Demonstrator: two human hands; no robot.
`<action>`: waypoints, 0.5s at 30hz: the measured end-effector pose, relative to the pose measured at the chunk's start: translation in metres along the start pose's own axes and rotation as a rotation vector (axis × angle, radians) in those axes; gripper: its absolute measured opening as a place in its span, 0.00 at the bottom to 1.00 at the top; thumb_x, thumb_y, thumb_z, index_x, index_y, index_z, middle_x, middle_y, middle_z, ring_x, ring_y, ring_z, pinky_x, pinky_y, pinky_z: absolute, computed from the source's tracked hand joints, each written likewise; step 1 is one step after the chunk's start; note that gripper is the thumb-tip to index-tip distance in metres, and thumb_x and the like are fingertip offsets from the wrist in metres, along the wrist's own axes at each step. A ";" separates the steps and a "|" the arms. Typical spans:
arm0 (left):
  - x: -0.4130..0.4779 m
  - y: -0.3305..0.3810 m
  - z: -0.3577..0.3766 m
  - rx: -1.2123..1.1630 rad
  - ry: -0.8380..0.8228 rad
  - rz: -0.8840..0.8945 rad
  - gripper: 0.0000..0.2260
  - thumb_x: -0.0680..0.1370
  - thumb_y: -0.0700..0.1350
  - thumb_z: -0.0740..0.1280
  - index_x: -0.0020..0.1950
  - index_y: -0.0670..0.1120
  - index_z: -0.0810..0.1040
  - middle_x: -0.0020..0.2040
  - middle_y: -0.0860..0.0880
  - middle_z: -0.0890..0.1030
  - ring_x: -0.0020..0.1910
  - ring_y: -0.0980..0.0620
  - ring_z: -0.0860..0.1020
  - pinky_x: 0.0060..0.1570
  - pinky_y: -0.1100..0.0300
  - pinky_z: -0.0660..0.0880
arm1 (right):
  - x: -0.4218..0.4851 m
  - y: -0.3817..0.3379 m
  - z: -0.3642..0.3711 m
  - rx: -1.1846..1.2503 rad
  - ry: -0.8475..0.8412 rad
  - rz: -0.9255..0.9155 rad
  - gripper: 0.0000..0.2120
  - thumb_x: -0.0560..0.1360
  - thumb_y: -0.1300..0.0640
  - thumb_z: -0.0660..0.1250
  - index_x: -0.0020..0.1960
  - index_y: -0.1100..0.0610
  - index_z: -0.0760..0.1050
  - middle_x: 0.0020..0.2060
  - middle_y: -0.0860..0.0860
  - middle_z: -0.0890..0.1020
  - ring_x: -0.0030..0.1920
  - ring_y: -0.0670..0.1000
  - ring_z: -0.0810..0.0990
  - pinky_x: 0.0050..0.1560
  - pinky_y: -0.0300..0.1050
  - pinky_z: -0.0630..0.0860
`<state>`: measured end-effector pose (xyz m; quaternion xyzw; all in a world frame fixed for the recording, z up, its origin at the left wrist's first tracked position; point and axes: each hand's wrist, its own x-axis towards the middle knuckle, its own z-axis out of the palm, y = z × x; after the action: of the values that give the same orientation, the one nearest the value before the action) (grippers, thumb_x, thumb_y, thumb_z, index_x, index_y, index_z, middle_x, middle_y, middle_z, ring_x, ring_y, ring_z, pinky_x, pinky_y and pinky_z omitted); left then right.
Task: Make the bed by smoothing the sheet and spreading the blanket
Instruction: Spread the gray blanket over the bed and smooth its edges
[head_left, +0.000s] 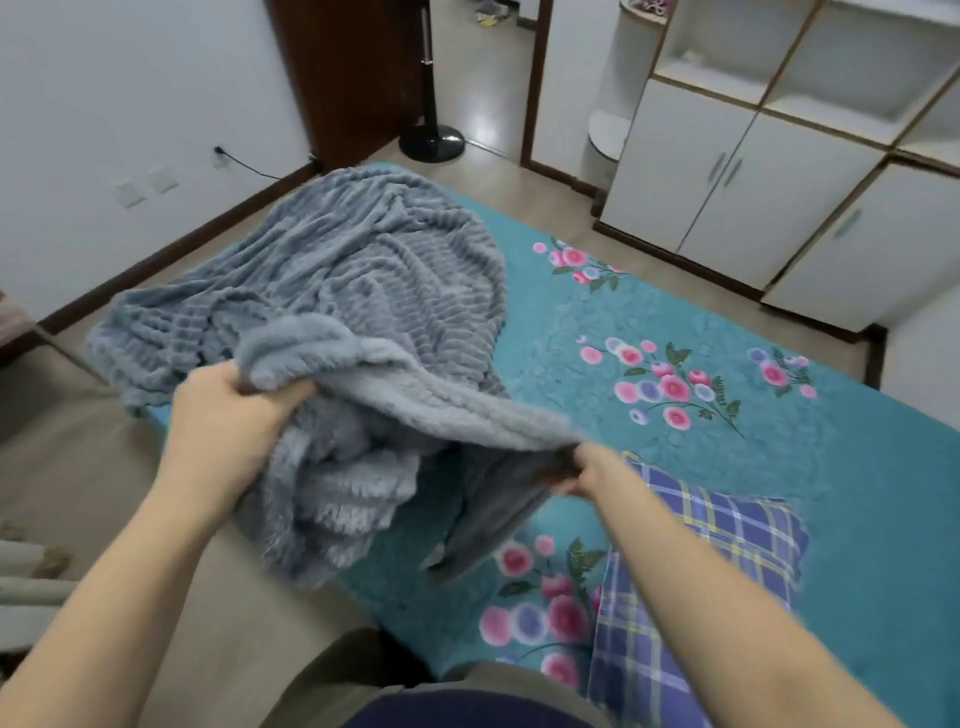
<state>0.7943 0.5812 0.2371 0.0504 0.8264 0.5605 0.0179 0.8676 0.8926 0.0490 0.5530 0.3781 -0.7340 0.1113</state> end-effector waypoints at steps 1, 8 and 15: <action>-0.001 -0.006 0.010 0.108 -0.052 -0.023 0.02 0.69 0.51 0.75 0.39 0.57 0.84 0.37 0.58 0.85 0.39 0.60 0.81 0.42 0.58 0.79 | -0.003 -0.035 -0.019 0.062 0.030 -0.115 0.13 0.81 0.63 0.57 0.38 0.62 0.71 0.24 0.56 0.80 0.23 0.54 0.79 0.20 0.45 0.76; -0.008 -0.003 0.092 0.307 -0.451 0.111 0.11 0.67 0.63 0.72 0.47 0.65 0.79 0.39 0.63 0.83 0.42 0.68 0.79 0.43 0.56 0.78 | -0.081 -0.256 -0.138 0.464 0.545 -1.004 0.14 0.82 0.57 0.52 0.38 0.54 0.67 0.32 0.54 0.70 0.37 0.51 0.70 0.41 0.37 0.70; -0.025 -0.058 0.146 0.331 -0.731 -0.107 0.41 0.63 0.60 0.78 0.72 0.61 0.62 0.69 0.53 0.71 0.68 0.54 0.69 0.53 0.61 0.70 | -0.045 -0.182 -0.216 -0.255 0.617 -0.769 0.23 0.76 0.63 0.66 0.69 0.52 0.68 0.50 0.51 0.79 0.37 0.46 0.76 0.30 0.38 0.69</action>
<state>0.8285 0.6926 0.1288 0.2054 0.8462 0.3634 0.3312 0.9352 1.1535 0.1459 0.5470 0.6562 -0.4724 -0.2171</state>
